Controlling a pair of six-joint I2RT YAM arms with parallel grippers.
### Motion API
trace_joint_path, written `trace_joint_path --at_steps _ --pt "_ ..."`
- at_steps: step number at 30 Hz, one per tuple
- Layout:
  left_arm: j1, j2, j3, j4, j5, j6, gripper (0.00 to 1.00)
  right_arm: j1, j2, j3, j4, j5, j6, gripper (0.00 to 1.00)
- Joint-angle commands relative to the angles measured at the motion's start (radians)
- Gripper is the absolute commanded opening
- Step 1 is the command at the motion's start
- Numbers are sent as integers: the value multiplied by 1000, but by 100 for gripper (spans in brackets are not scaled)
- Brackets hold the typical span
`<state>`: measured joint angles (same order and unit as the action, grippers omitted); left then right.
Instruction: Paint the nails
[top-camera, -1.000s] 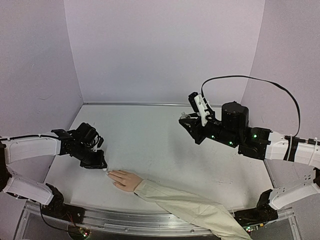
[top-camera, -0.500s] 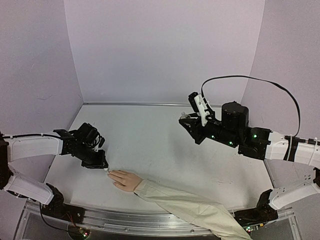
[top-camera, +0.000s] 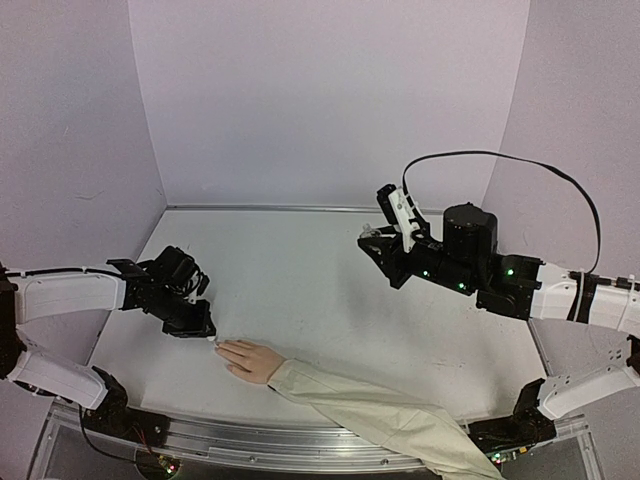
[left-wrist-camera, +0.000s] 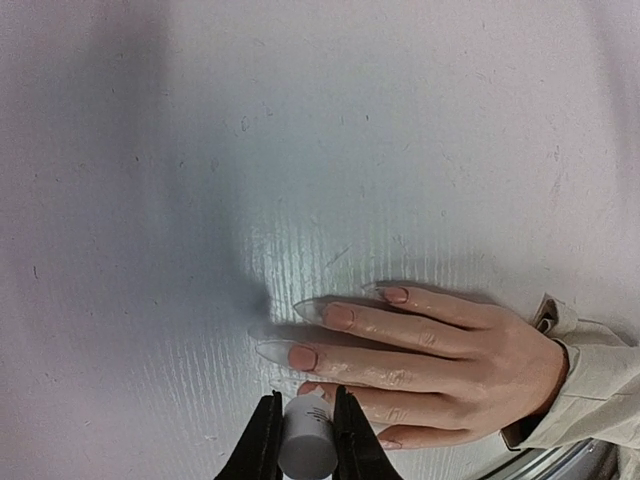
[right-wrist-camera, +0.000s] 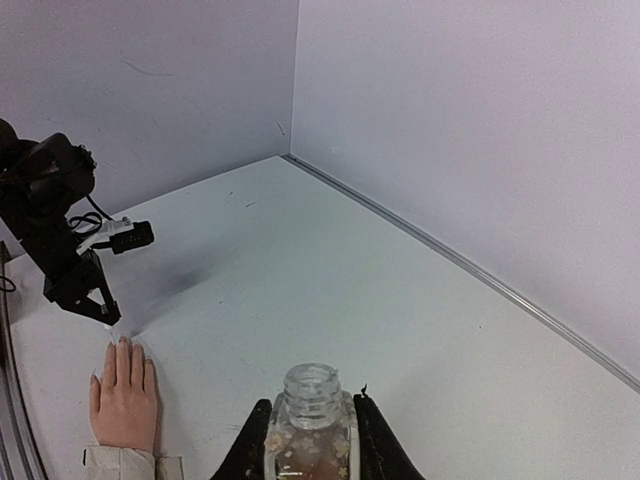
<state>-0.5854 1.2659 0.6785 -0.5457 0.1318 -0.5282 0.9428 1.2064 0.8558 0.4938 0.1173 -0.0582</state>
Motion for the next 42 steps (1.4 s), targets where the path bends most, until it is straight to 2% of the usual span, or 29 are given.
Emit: trace_joint_path --at_steps 1,22,30,32,37,42 --pt "4 -6 0 5 -30 2 0 1 -8 47 62 -1 12 0" --pt "4 36 6 4 -90 31 0 0 8 62 62 -10 20 0" --pt "4 -9 27 -30 -151 34 0 1 9 68 61 -13 23 0" --pt "4 -33 29 -42 -138 33 0 0 6 66 60 -14 23 0" --pt "4 -83 22 -37 -4 12 0 1 0 59 61 -11 21 0" --pt "4 -94 20 -38 43 23 0 0 -2 49 66 -14 24 0"
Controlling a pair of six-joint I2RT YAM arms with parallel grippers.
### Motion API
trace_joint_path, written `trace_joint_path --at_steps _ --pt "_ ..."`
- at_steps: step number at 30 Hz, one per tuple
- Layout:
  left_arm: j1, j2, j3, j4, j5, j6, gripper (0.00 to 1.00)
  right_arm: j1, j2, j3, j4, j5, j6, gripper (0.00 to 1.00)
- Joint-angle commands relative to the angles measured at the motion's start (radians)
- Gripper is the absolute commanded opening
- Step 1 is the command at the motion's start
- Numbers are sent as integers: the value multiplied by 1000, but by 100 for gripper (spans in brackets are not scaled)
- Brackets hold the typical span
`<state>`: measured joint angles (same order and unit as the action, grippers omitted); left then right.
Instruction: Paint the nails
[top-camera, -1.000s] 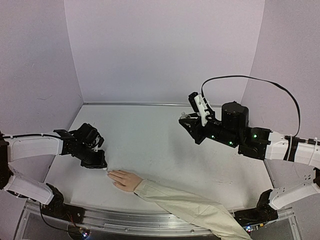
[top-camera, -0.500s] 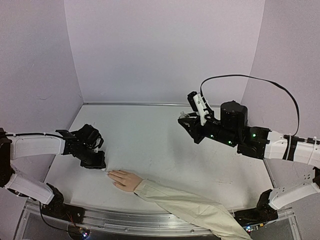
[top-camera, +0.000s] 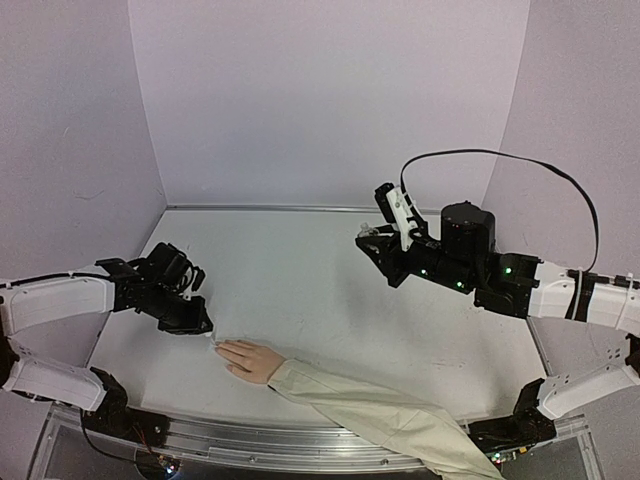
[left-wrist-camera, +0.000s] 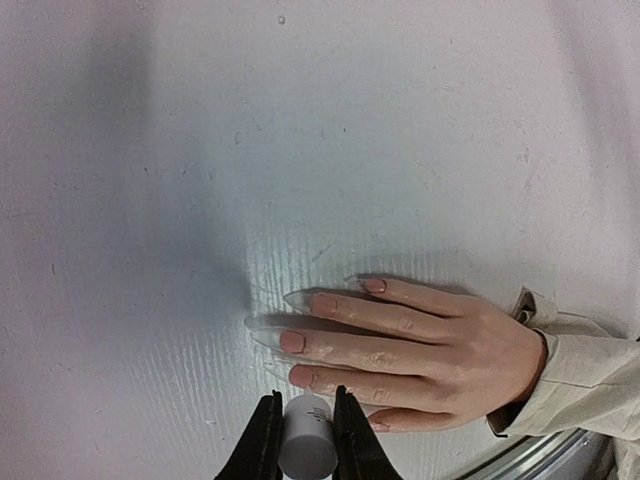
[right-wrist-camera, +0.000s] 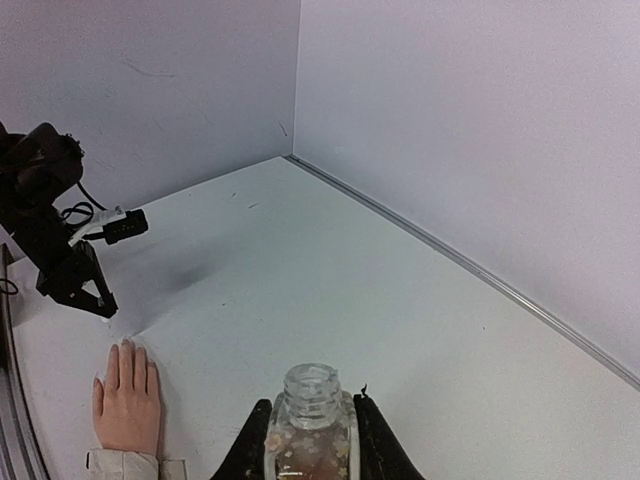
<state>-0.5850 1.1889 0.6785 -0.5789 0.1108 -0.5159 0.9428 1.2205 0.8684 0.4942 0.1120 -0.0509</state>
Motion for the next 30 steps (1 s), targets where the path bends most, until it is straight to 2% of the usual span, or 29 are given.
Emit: trace_joint_path --at_steps 1,14,30 --pt "4 -3 21 -3 68 10 0 0 -16 35 67 -10 16 0" --pt "3 72 10 45 35 16 0 0 -26 38 67 -6 13 0" --pt "3 80 10 62 1 11 0 1 -3 49 67 -7 9 0"
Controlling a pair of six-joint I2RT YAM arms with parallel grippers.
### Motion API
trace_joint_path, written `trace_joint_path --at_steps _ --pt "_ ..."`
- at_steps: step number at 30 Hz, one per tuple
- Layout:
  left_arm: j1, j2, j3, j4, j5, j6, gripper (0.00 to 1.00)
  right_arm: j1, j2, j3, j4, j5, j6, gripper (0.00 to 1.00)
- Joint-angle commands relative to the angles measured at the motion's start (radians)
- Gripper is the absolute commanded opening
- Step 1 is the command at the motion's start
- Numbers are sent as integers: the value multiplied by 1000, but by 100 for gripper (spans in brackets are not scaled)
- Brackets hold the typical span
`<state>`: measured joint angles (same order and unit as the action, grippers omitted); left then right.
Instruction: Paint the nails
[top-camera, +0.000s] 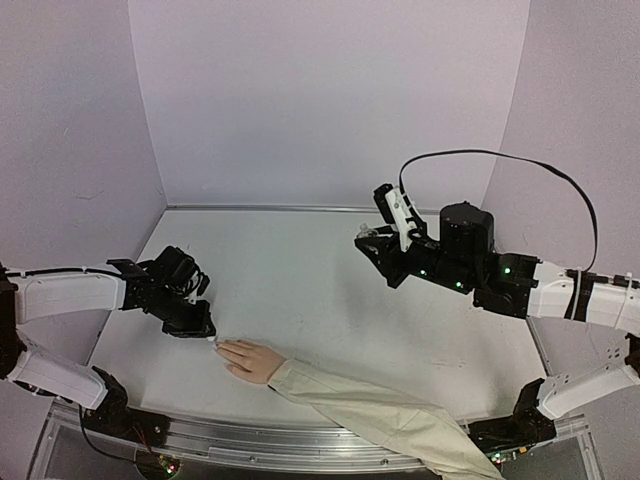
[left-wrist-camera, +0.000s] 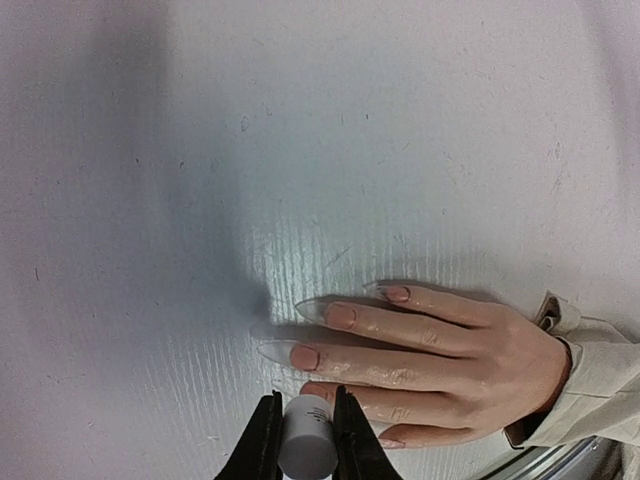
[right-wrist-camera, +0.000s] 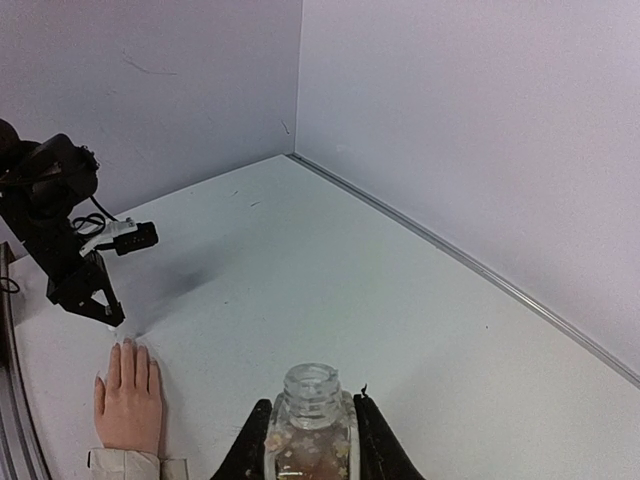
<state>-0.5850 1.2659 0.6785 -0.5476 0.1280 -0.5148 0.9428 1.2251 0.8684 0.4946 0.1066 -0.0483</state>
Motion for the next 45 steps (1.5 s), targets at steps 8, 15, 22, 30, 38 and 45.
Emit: trace_joint_path --at_steps 8,15,22,30,38,45 --pt "4 11 -1 31 -23 11 0 0 -9 43 67 3 6 0" --pt "4 31 -2 36 -31 15 0 0 -13 41 67 2 8 0" --pt "4 28 -2 40 -49 16 0 0 -10 41 67 -2 13 0" --pt "4 52 2 51 -58 22 0 0 -13 44 65 -1 12 0" --pt "4 55 4 43 -90 24 0 -1 -8 50 65 -4 15 0" --pt "4 -25 12 -27 -166 21 0 1 -10 48 64 -7 16 0"
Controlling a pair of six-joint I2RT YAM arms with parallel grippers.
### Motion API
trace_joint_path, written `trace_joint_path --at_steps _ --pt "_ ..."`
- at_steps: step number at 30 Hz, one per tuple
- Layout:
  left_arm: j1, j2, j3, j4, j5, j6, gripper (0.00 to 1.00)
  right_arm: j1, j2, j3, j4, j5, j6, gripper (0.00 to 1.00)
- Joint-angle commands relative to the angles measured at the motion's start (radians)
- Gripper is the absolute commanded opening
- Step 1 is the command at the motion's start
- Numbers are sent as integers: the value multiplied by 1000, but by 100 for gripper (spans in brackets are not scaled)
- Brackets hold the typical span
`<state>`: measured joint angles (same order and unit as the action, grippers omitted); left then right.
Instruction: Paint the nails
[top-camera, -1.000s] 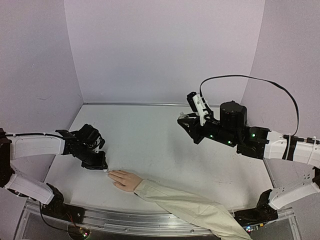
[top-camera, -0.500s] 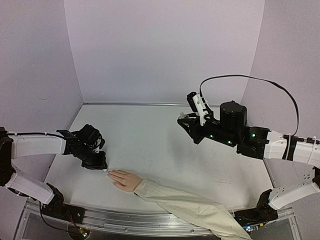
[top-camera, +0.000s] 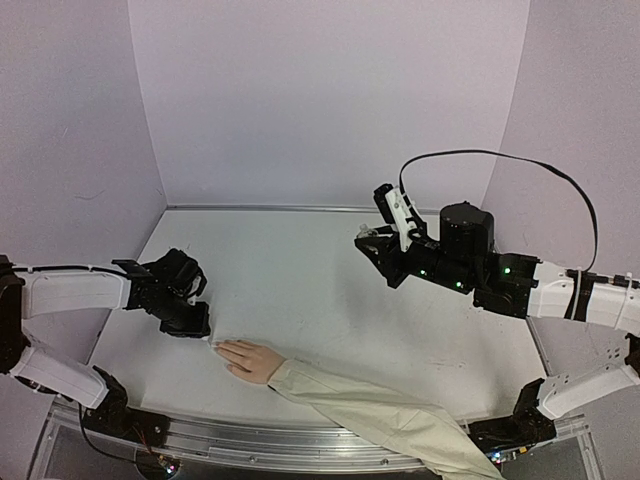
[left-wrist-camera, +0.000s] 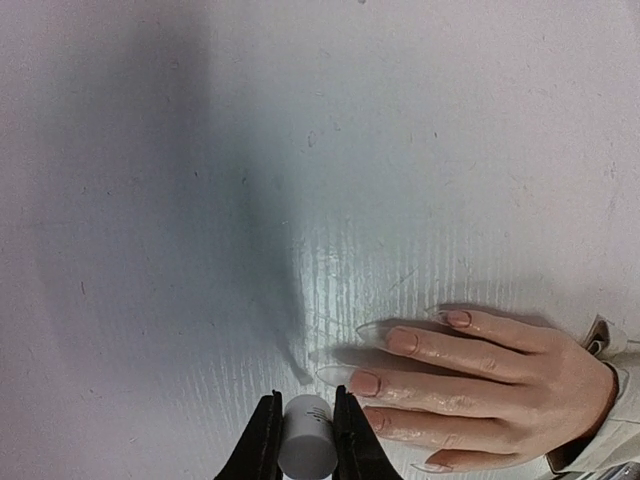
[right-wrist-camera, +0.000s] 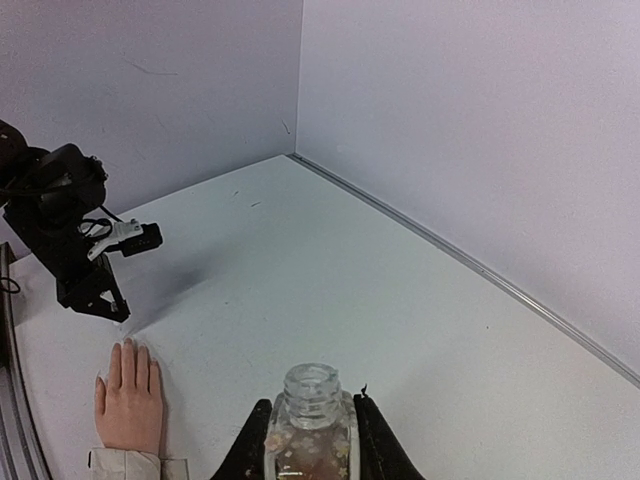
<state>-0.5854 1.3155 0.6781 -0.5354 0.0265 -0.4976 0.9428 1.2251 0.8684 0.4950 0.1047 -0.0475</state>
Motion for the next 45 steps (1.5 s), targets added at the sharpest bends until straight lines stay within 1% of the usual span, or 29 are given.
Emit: trace_joint_path --at_steps 1,4,6,9,17,25,45 --pt "4 -95 14 -45 -63 3 0 0 -10 47 64 -5 17 0" --pt "4 -135 17 -54 -31 -4 0 1 -15 42 63 -7 18 0" --pt "4 -137 19 -54 37 -11 0 0 -18 40 63 -6 18 0" --pt "4 -132 23 -47 81 -12 0 0 -19 39 65 -8 19 0" --pt "3 -86 20 -9 135 -5 0 0 -22 38 65 -10 18 0" --pt "3 -61 10 19 136 -4 0 0 -23 39 65 -5 17 0" --pt "3 -23 4 23 82 4 0 0 -10 53 65 -8 12 0"
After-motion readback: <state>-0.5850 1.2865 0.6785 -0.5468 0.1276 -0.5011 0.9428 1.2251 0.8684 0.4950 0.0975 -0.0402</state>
